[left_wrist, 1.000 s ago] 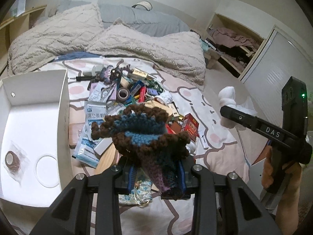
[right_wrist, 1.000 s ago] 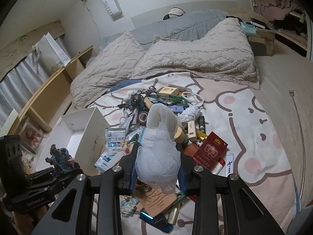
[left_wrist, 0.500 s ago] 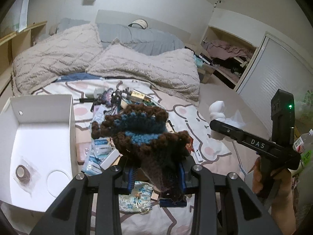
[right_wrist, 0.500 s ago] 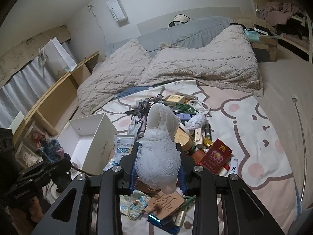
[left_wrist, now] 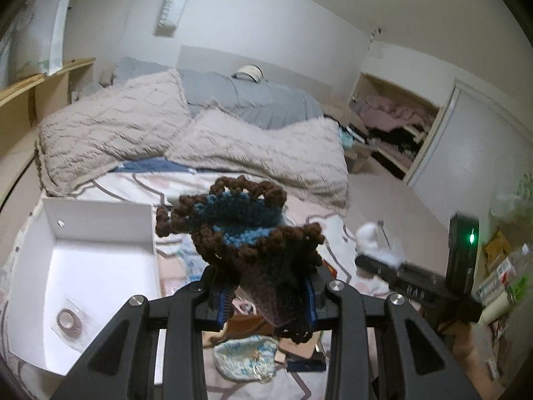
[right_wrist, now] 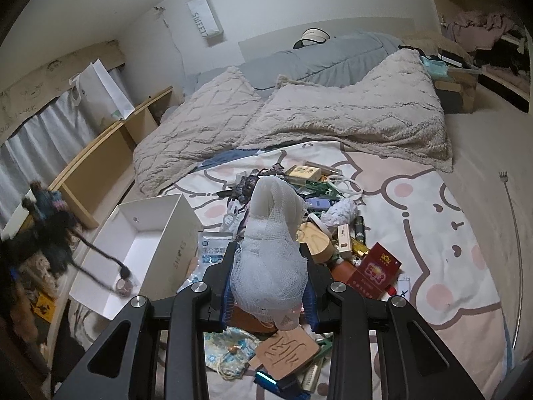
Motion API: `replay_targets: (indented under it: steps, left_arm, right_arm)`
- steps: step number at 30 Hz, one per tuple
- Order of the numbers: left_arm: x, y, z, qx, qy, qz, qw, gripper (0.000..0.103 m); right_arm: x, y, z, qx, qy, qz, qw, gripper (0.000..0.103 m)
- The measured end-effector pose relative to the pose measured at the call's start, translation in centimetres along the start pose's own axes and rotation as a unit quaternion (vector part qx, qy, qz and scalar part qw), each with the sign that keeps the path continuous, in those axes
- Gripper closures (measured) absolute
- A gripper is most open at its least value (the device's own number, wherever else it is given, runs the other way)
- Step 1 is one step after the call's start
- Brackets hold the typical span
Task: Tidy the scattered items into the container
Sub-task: 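Carry the fluffy toy and crocheted pouch with both tools over the white box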
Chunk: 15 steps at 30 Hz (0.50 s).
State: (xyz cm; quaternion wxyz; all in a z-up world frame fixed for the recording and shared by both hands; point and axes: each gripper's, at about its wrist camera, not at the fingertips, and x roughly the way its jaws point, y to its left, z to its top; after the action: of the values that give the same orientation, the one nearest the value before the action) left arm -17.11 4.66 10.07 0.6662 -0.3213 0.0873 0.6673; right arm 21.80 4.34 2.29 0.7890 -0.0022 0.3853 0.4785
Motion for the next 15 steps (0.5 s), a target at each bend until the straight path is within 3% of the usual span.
replay_targets:
  steps: [5, 11, 15]
  left_arm:
    - [-1.5, 1.5, 2.4, -0.016, -0.035, -0.002, 0.9993, 0.069]
    - [-3.5, 3.0, 4.4, -0.002, -0.093, 0.032, 0.9952, 0.069]
    - [-4.2, 4.4, 5.1, -0.002, -0.111, 0.051, 0.9925, 0.069]
  right_arm:
    - [-0.3, 0.6, 0.2, -0.005, -0.020, -0.005, 1.000, 0.069]
    - [0.1, 1.5, 0.2, -0.014, -0.019, -0.002, 1.000, 0.069]
    - [-0.1, 2.7, 0.0, -0.029, -0.030, 0.005, 0.999, 0.069]
